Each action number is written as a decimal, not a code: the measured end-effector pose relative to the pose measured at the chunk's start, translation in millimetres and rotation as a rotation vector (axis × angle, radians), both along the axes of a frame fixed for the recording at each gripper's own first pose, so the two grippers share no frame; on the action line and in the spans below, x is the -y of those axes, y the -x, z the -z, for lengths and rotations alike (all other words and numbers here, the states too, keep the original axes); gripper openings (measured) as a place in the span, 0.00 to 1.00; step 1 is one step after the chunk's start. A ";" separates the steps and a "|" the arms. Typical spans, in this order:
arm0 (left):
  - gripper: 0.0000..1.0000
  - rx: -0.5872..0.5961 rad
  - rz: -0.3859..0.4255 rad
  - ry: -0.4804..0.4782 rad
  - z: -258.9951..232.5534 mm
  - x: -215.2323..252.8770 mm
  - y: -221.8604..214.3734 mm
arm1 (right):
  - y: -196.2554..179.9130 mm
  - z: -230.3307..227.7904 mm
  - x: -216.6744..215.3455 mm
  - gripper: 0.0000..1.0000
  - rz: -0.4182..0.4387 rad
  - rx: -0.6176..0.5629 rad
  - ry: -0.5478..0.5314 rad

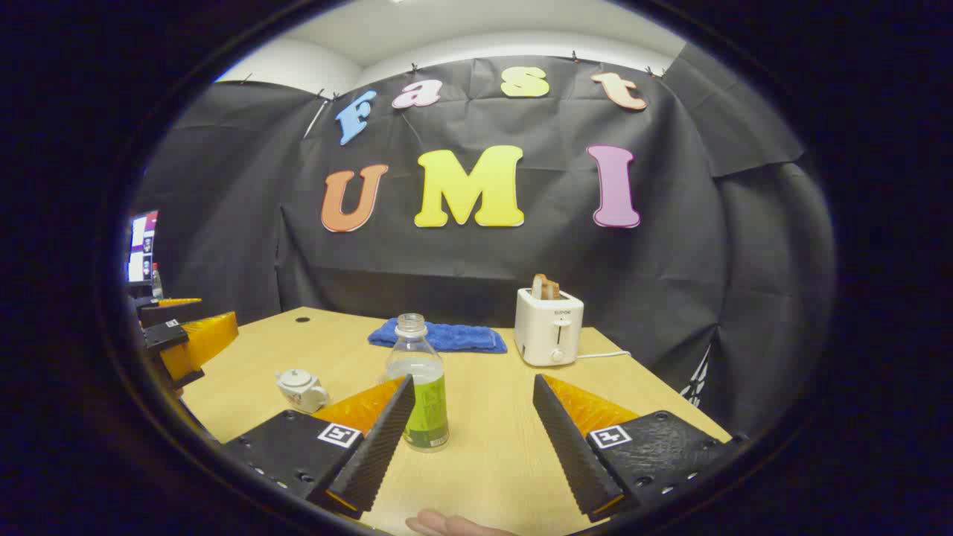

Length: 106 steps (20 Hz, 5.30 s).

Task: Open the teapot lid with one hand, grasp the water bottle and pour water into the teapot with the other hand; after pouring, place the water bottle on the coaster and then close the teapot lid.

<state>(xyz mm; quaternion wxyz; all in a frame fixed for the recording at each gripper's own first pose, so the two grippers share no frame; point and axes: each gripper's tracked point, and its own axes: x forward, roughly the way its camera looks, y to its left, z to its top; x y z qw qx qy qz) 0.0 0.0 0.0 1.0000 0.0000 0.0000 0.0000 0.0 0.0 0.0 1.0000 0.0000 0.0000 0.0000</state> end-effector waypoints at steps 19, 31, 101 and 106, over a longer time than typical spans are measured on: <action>0.99 -0.034 -0.015 -0.017 17.8 5.0 -7.5 | -4.5 8.4 -1.6 0.95 0.017 -0.019 0.024; 0.99 -0.077 0.016 0.013 34.2 4.7 -23.7 | -9.6 14.9 3.9 0.96 0.044 -0.032 0.054; 0.04 -0.119 0.194 0.068 26.1 -16.9 -9.0 | -99.4 63.6 -76.9 0.96 -0.070 -0.054 -0.016; 0.04 -0.117 0.202 0.086 20.6 -27.4 -3.3 | -99.8 67.2 -80.9 0.73 -0.060 -0.090 -0.008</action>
